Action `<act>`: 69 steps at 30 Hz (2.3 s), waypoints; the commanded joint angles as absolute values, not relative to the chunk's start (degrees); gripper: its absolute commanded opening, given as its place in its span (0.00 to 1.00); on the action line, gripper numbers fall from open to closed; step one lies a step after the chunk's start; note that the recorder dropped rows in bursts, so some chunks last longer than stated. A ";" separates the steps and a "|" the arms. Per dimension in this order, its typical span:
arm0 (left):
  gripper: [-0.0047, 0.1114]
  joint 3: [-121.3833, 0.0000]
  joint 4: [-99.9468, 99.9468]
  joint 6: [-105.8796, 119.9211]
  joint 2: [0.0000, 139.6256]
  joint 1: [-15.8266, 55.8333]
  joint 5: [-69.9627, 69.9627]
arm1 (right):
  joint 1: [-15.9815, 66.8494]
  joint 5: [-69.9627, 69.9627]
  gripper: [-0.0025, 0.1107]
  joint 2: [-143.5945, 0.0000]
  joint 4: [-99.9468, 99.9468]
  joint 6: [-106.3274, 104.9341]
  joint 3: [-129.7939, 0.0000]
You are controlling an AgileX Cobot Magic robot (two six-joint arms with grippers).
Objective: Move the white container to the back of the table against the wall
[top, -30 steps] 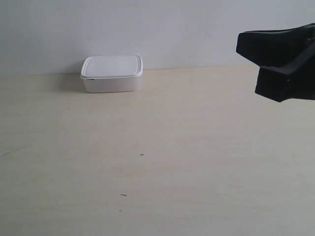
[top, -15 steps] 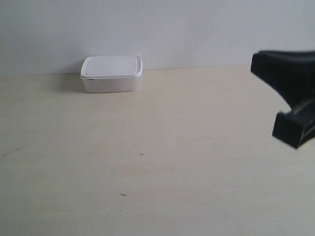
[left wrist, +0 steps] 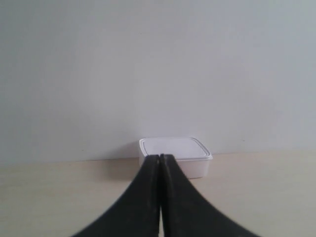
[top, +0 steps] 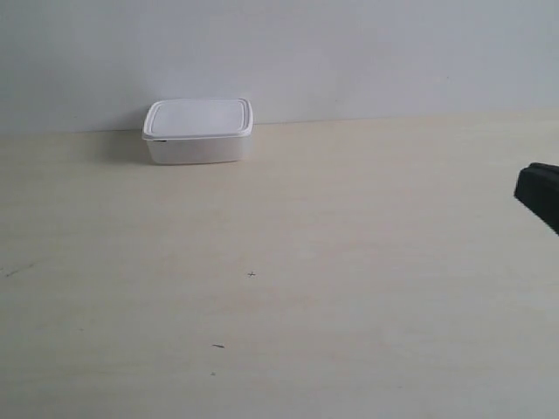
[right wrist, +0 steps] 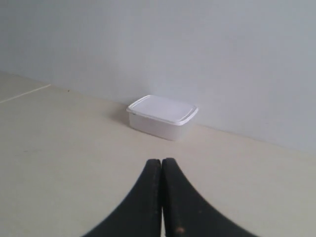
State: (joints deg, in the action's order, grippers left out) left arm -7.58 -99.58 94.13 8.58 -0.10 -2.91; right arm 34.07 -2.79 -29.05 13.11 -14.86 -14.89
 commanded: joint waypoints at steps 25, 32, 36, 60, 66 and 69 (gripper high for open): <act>0.04 -2.17 -87.42 94.02 8.27 -0.07 -2.43 | 14.57 -2.69 0.02 -13.93 12.07 -15.06 -2.15; 0.04 -2.17 -86.62 94.07 8.27 -0.07 -0.99 | 14.57 -2.69 0.02 -13.93 12.07 -15.06 -2.15; 0.04 -2.03 -82.07 83.53 8.27 -0.07 1.95 | 14.57 -2.69 0.02 -13.93 12.07 -15.06 -2.15; 0.04 0.00 -12.59 15.73 8.27 -0.07 -15.44 | 14.57 -2.69 0.02 -13.93 12.07 -14.96 -2.14; 0.04 0.00 -12.59 15.73 8.27 -0.07 -15.44 | 14.57 -2.69 0.02 -13.93 12.07 -14.96 -2.14; 0.04 0.00 -12.59 15.73 8.27 -0.07 -15.44 | 14.57 -2.69 0.02 -13.93 12.07 -14.96 -2.14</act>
